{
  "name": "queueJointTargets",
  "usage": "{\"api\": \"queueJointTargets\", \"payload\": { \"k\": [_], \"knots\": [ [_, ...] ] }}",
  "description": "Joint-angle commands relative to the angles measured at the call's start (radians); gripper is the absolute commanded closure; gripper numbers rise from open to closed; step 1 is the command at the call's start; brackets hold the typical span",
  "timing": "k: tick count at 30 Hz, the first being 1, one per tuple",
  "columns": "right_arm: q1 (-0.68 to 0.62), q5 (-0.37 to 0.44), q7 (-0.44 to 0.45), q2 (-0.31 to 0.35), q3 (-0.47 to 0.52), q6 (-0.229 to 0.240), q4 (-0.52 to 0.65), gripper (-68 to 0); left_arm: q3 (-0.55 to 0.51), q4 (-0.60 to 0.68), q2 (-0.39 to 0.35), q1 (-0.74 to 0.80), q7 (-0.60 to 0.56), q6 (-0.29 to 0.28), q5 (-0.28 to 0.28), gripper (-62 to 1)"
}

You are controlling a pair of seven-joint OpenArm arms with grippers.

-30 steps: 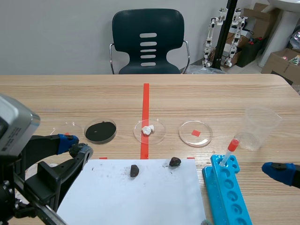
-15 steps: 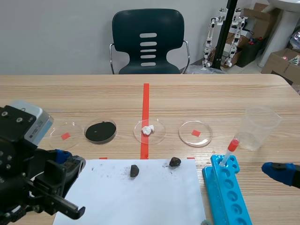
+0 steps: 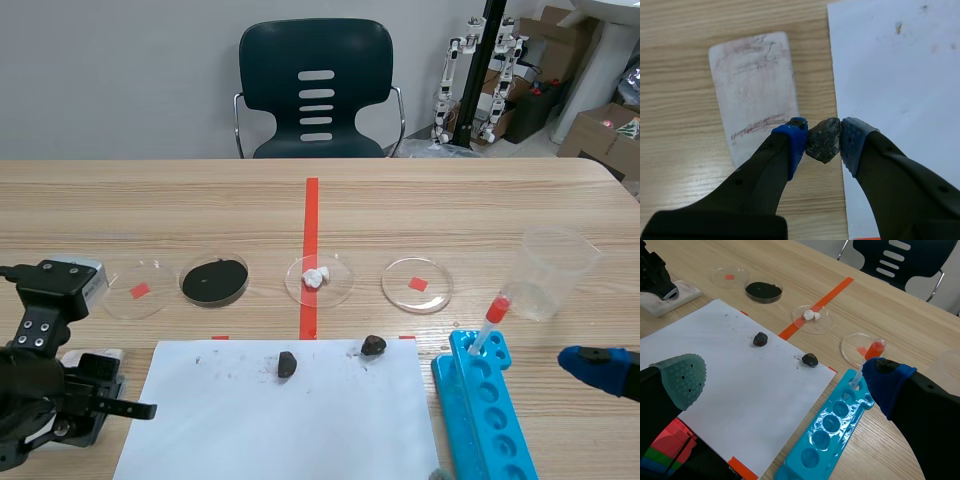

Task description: Rub the mineral on the streak plate below the first streak

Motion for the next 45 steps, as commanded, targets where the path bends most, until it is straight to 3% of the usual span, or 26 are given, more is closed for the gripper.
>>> {"api": "queueJointTargets", "payload": {
  "k": [1, 8, 16, 31, 45],
  "knots": [
    [0.001, 0.007, 0.014, 0.000, 0.004, -0.004, 0.014, -67.9, -0.001, 0.004, -0.009, -0.016, 0.027, 0.020, -0.002, -12.8],
    [0.001, 0.007, 0.015, 0.000, 0.004, -0.004, 0.014, -67.9, -0.001, -0.037, -0.014, -0.071, 0.096, 0.066, -0.003, -12.8],
    [0.001, 0.007, 0.015, 0.000, 0.004, -0.004, 0.014, -67.9, 0.028, -0.073, -0.076, -0.133, 0.170, 0.146, -0.018, -12.8],
    [0.001, 0.007, 0.015, 0.000, 0.004, -0.004, 0.014, -67.9, 0.033, -0.134, -0.095, -0.191, 0.237, 0.145, -0.140, -12.8],
    [0.001, 0.007, 0.015, 0.000, 0.004, -0.004, 0.014, -67.9, 0.033, -0.299, -0.098, -0.263, 0.234, 0.133, -0.196, -12.8]
  ]
}}
